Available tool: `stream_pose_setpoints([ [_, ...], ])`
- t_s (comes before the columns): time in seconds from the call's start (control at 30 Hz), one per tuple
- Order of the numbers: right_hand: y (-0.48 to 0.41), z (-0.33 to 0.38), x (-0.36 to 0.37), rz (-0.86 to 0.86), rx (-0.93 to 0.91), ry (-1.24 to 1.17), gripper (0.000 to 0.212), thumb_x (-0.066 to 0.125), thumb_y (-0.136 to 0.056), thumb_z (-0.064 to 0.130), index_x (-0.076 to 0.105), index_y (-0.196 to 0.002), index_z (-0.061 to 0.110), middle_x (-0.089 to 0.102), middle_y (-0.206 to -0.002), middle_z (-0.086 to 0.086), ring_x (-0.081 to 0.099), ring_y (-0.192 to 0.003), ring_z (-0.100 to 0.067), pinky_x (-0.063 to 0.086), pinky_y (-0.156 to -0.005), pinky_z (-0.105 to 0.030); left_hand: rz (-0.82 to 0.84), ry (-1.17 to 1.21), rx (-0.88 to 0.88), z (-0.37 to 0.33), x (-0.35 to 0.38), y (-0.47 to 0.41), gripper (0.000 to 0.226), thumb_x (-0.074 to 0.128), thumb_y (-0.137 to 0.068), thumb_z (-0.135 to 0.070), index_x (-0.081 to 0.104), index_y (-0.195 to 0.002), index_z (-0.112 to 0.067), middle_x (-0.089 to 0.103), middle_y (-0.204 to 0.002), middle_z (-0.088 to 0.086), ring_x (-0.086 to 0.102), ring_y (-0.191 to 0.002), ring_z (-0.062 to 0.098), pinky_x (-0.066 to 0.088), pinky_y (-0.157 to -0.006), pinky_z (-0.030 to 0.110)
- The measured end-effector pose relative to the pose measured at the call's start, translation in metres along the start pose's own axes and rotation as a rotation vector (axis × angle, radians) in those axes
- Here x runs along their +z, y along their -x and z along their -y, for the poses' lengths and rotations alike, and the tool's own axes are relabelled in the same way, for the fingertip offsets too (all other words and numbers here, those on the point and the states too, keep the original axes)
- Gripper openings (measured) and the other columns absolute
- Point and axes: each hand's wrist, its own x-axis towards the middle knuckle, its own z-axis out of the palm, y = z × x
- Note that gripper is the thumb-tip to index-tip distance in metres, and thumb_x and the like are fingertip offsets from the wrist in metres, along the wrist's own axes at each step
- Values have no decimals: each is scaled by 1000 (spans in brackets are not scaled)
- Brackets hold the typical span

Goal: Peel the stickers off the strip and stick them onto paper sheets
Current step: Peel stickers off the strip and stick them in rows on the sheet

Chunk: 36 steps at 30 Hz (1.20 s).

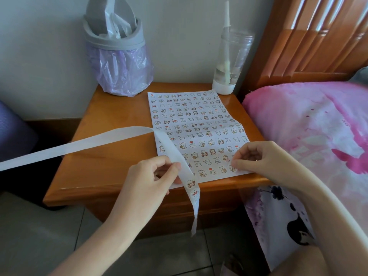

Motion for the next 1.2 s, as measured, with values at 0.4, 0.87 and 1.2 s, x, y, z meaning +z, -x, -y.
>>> stream_pose_setpoints([
  [0.4,3,-1,4,-54,-51,37,5,75,-77,16,70,-75,17,69,-77,2,51,-59,1,43,-56,-6,-13,-56,19,0,1,0,16,56,-87,-28,65,-93,-17,65,-95,-16,57,-58,-18,40,-45,3],
  [0.87,-3,-7,7,-23,-45,77,26,77,-74,27,57,-91,23,55,-67,6,46,-57,-4,38,-59,-19,-14,-79,24,-1,1,0,16,55,-88,-29,64,-90,-16,56,-86,-26,56,-59,-20,40,-44,2],
  [1.2,-3,-2,11,-79,-7,110,40,67,-69,56,54,-92,26,58,-69,6,50,-60,-8,41,-57,-24,-19,-73,29,-1,2,0,16,55,-88,-27,65,-92,-15,57,-87,-25,56,-57,-20,40,-43,2],
])
